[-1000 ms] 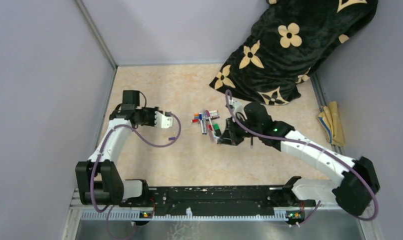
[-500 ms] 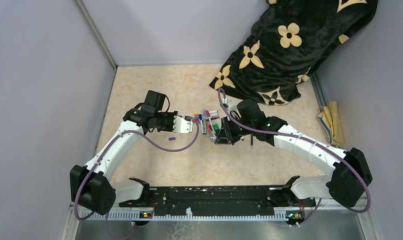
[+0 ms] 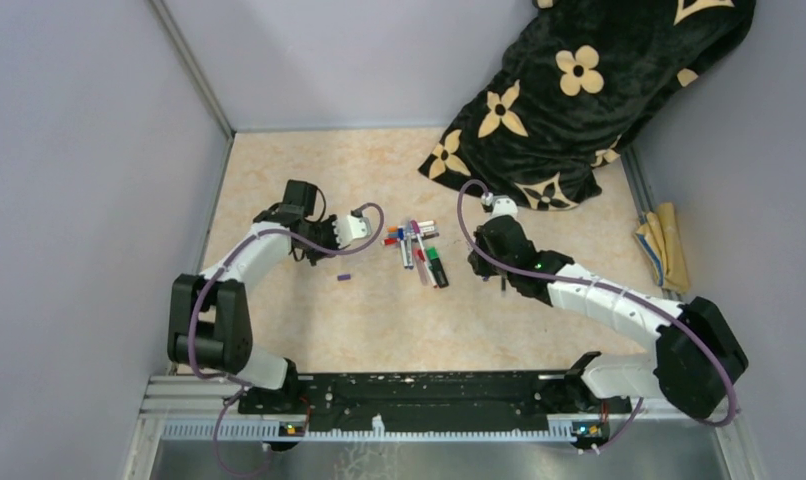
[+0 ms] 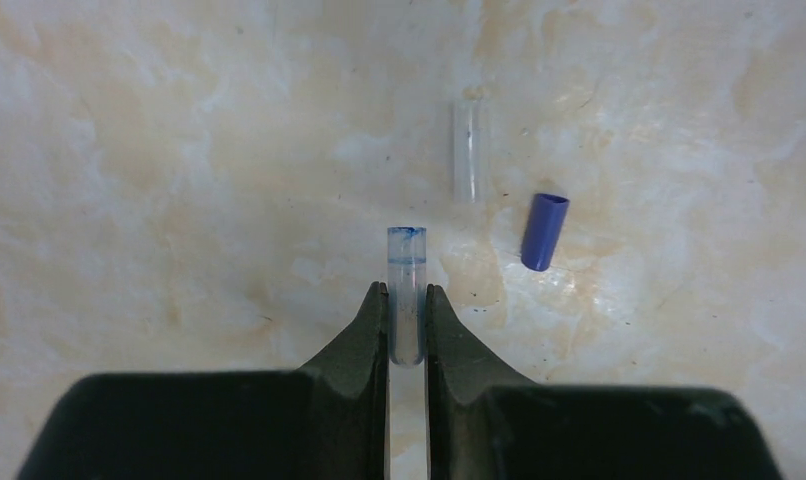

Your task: Open the pen caps

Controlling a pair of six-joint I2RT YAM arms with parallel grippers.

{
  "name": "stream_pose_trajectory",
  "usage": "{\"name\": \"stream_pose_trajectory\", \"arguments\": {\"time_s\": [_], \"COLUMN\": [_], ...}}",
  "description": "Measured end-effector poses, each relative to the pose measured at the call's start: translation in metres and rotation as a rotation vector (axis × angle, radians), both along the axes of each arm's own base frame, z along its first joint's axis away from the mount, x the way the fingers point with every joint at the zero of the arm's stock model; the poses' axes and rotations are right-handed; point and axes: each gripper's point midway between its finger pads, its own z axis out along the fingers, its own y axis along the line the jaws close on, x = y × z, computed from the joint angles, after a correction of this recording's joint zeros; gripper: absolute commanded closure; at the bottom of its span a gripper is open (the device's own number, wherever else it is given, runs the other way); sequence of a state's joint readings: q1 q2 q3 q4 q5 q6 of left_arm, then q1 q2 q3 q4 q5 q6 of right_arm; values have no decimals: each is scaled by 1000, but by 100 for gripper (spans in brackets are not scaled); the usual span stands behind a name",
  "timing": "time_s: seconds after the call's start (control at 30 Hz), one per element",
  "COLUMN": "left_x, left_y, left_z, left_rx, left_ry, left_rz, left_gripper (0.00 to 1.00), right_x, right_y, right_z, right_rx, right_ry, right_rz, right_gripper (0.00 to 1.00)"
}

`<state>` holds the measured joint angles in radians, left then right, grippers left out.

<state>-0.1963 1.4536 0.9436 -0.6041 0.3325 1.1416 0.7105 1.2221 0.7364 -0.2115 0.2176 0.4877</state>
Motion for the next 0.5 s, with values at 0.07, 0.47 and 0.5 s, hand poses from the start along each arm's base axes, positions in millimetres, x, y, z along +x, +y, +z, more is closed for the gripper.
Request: {"name": "stream_pose_trajectory", "arguments": {"time_s": [0.07,0.47,0.5], "left_x": [5,-7,-8], "left_y": [7,14,14], "left_z": [-12,-46,-47], "left_rx": [-6,-10,-10], "left_ry": [30,95,99], "left_rz": [47,88,86], "left_gripper": [90,60,58], "right_x": [10,40,41], "right_y": [-4,-14,-15], "right_z": [-9,-55,-57], "right_rx": [-28,-150,-153], "right_ry": [-9,-30,-32], "right_rz": [-48,-194,-199], "right_gripper": [100,100,100]}}
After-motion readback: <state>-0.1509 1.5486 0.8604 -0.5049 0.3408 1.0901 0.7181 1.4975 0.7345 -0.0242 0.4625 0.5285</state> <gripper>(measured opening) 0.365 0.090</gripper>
